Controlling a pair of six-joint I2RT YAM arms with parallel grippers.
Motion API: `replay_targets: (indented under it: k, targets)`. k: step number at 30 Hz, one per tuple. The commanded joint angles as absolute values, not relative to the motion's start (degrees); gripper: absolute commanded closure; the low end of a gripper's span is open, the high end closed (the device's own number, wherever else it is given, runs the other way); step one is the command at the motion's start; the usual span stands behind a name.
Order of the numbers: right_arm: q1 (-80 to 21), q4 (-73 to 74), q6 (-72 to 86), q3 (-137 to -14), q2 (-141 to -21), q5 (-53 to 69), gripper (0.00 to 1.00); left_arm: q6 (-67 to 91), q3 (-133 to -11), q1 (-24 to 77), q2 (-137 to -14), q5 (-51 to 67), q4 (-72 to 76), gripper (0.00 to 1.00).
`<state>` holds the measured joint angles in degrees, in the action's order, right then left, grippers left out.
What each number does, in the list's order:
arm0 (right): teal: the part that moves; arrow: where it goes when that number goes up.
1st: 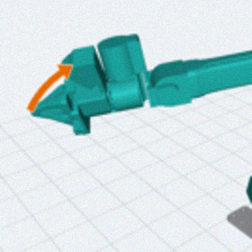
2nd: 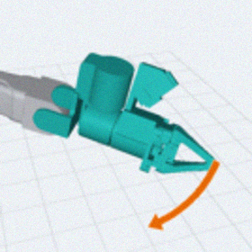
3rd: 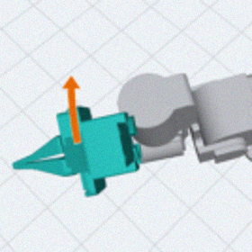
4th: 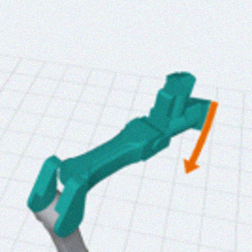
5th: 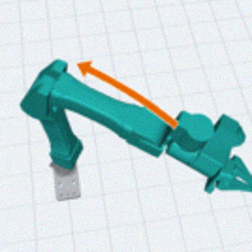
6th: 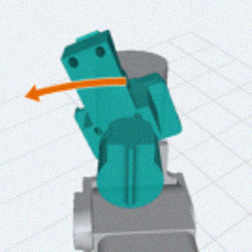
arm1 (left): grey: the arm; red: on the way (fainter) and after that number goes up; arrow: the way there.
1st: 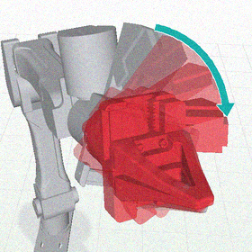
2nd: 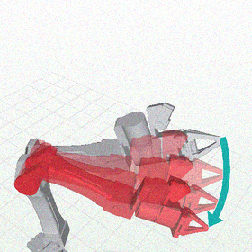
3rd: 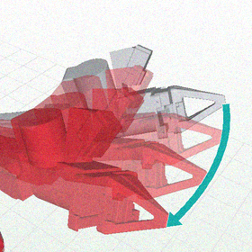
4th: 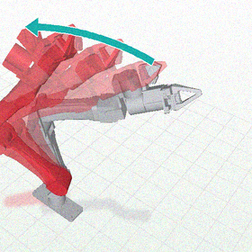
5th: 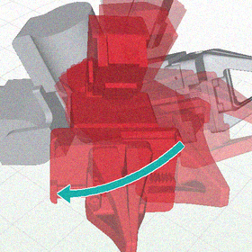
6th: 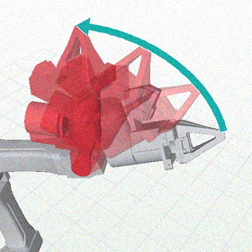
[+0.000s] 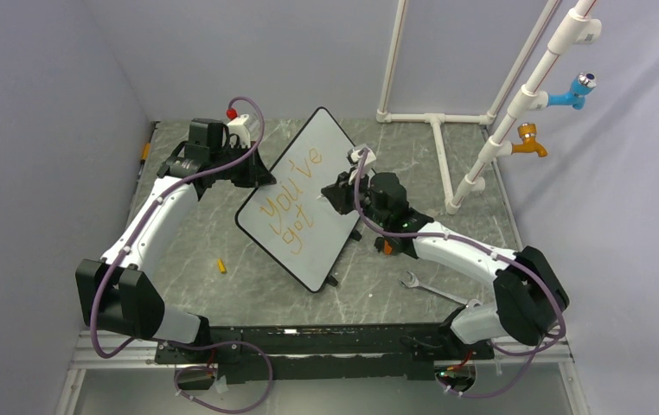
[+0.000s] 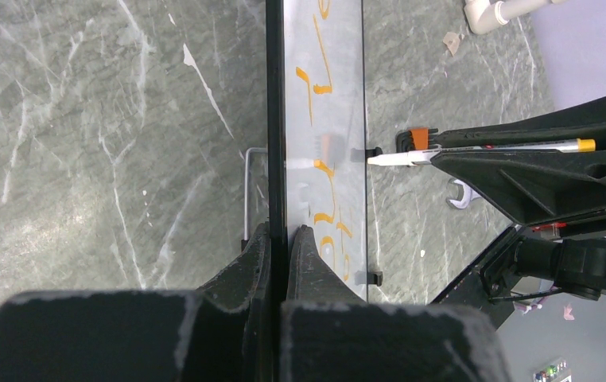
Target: Write a sentence on the whiteboard
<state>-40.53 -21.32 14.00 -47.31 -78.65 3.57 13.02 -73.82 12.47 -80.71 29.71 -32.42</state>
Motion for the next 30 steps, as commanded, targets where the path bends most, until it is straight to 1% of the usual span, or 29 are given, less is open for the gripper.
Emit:
replay_targets:
  k: [1, 20, 30]
  targets:
    - [-40.3, -27.4, 15.4, -49.3, -79.4, 5.5, 1.0, 5.5, -73.7, 12.1, -78.5, 21.1, -32.1, 1.0]
    - [-39.4, -32.3, 17.6, -48.9, -84.7, 6.0, 1.0, 5.5, -73.6, 12.1, -78.2, 21.0, -32.1, 1.0]
    - [-38.5, -31.1, 18.3, -51.2, -87.4, 3.8, 1.0, 5.5, -73.6, 12.2, -78.0, 21.2, -32.1, 1.0]
